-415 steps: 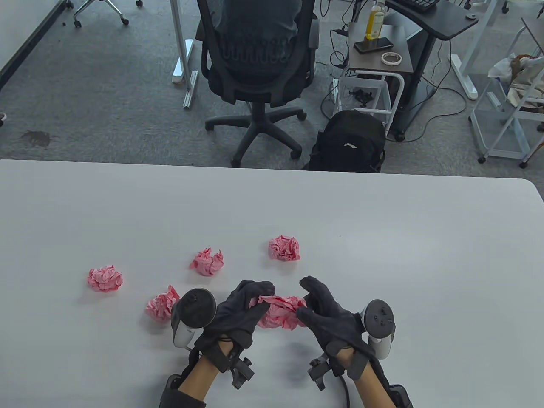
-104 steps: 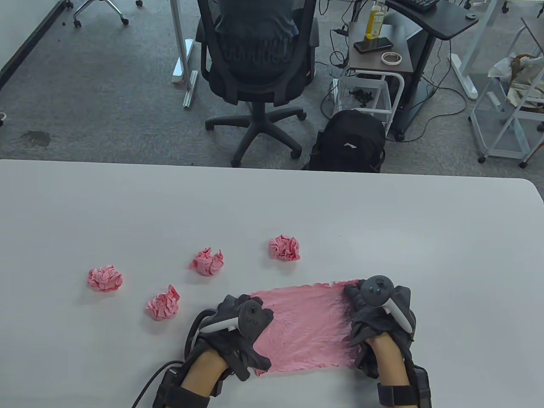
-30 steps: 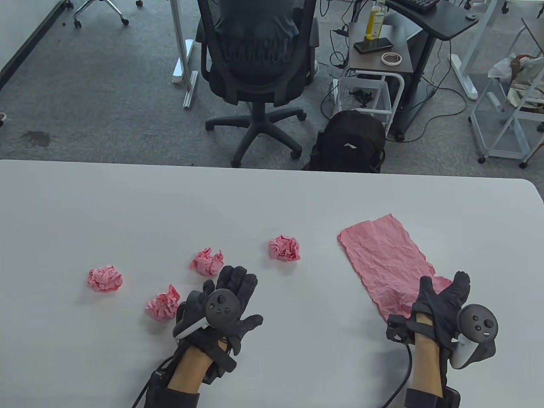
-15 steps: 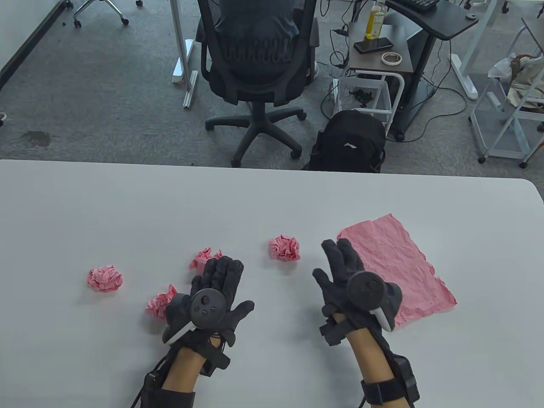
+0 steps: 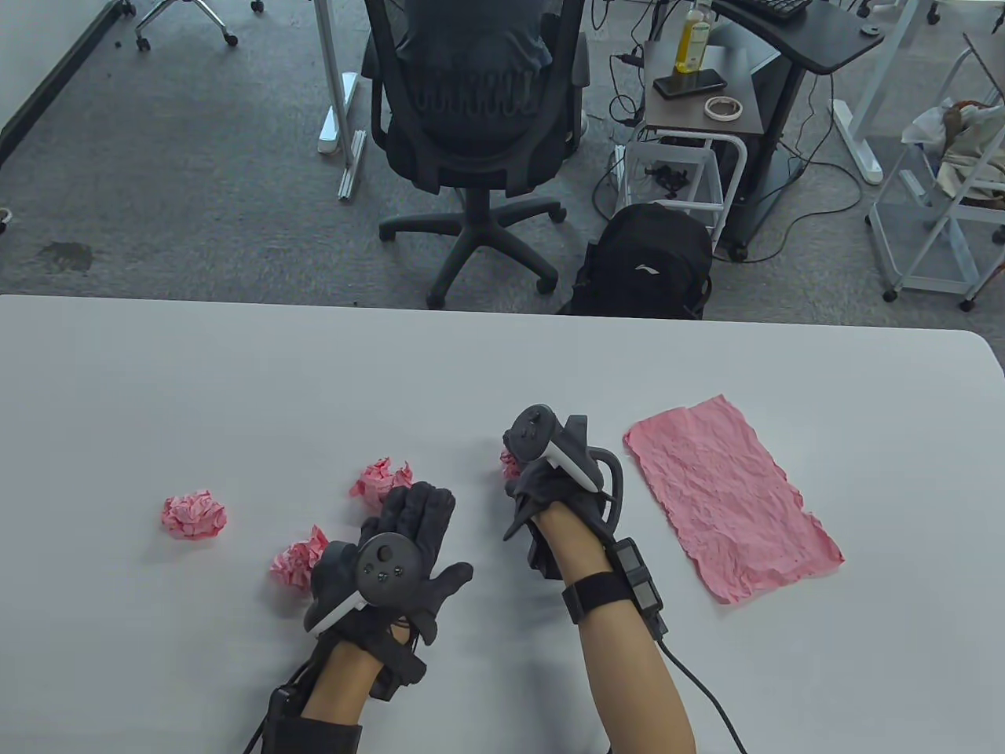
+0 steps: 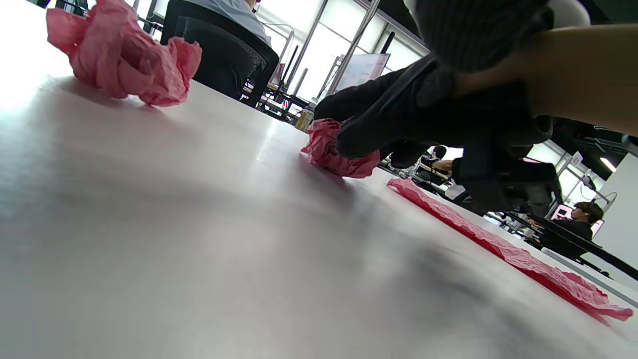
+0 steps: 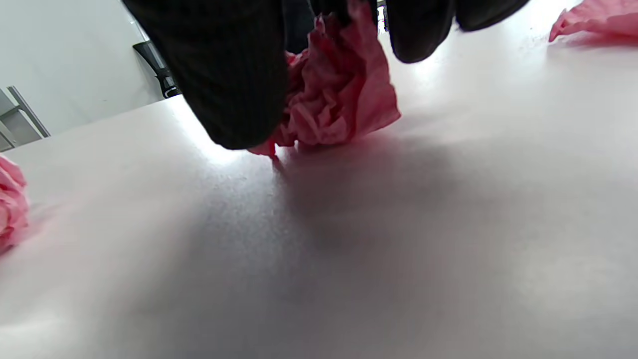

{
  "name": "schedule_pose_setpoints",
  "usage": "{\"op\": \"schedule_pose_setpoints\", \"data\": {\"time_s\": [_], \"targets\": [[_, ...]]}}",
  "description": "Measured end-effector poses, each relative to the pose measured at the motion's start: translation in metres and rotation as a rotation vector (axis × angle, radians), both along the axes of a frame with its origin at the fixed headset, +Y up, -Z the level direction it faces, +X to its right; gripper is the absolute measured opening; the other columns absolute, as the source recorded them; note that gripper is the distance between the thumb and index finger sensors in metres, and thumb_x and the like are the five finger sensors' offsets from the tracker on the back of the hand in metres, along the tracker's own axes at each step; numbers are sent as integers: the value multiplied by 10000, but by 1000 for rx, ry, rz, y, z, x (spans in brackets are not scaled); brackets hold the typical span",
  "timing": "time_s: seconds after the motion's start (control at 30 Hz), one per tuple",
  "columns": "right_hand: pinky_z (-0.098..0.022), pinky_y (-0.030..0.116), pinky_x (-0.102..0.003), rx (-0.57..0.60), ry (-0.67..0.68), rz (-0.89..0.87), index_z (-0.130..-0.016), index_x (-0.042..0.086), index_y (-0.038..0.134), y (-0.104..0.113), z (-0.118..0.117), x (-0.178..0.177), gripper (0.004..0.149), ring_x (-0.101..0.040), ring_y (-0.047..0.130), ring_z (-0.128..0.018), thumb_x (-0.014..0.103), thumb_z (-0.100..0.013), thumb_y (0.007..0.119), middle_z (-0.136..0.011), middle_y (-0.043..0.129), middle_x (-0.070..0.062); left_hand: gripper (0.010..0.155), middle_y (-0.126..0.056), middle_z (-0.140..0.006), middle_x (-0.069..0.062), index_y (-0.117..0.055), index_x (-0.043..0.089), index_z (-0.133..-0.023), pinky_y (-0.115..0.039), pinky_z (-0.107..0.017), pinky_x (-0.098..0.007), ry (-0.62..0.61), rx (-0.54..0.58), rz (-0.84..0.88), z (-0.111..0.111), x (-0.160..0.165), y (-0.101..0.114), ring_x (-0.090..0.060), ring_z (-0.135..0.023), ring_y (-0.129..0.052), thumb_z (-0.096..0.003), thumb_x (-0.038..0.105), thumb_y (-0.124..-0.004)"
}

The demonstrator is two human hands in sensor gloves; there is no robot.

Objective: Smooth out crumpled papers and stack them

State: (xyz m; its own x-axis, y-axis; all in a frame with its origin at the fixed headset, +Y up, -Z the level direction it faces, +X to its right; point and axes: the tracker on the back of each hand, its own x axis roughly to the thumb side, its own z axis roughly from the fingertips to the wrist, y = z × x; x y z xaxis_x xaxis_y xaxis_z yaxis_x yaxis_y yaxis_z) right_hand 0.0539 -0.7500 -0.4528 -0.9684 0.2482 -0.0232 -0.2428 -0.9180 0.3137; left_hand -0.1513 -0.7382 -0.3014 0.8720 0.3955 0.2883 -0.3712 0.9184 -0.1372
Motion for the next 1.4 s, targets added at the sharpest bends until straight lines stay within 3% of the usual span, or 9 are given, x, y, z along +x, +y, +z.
{"op": "schedule_pose_setpoints", "data": {"time_s": [0.23, 0.37, 0.57, 0.8, 0.97, 1.17, 1.33, 1.4], "targets": [[-624, 516, -634, 62, 17, 68, -1002, 260, 599, -3, 9, 6, 613, -490, 669, -839, 242, -470, 904, -1019, 632, -202, 894, -213, -1232, -41, -217, 322, -1166, -354, -798, -686, -20, -7, 27, 1, 3, 0, -397, -1198, -236, -505, 651, -719], [-587, 586, -621, 137, 24, 45, -985, 256, 629, 6, 19, 19, 588, -477, 750, -780, 247, -461, 896, -974, 697, -204, 895, -211, -1233, -35, -215, 323, -1167, -352, -800, -685, -30, -17, 32, 0, 4, -2, -396, -1200, -234, -505, 651, -719], [-558, 624, -608, 302, 117, -128, -997, 257, 615, 38, 63, 31, 588, -470, 778, -756, 269, -469, 872, -966, 707, -209, 890, -216, -1235, -35, -210, 322, -1167, -355, -800, -688, -33, -7, 41, 0, 4, -1, -394, -1203, -245, -508, 654, -707], [-507, 677, -567, 459, 232, -280, -1017, 263, 588, 49, 120, 38, 577, -438, 828, -691, 275, -490, 823, -974, 698, -213, 898, -243, -1241, -22, -181, 330, -1162, -407, -802, -680, -57, -21, 38, 1, 7, -4, -393, -1210, -327, -509, 662, -701], [-470, 708, -543, 500, 280, -510, -1023, 265, 594, 38, 146, 40, 571, -426, 856, -654, 272, -496, 816, -981, 700, -221, 931, -216, -1248, 2, -73, 373, -1134, -423, -808, -682, -116, -38, 66, 5, 17, -3, -380, -1219, -388, -510, 667, -699], [-421, 745, -509, 615, 298, -589, -1022, 278, 619, 27, 159, 51, 554, -394, 902, -585, 273, -499, 801, -972, 733, -218, 944, -242, -1250, 24, -26, 382, -1117, -479, -822, -648, -197, 30, 84, 13, 35, -1, -332, -1213, -499, -517, 641, -708], [-388, 767, -486, 572, 305, -798, -1038, 255, 589, 17, 169, 50, 563, -366, 930, -531, 287, -509, 780, -939, 772, -228, 929, -279, -1239, 39, -27, 370, -1109, -544, -828, -595, -235, 52, 163, 16, 41, -2, -288, -1190, -584, -531, 576, -725], [-392, 767, -489, 558, 316, -887, -1042, 223, 567, 14, 169, 47, 570, -365, 931, -533, 297, -513, 765, -915, 799, -222, 902, -366, -1224, 53, -93, 374, -1131, -571, -824, -574, -231, 65, 286, 15, 36, -1, -260, -1157, -648, -533, 553, -744]]}}
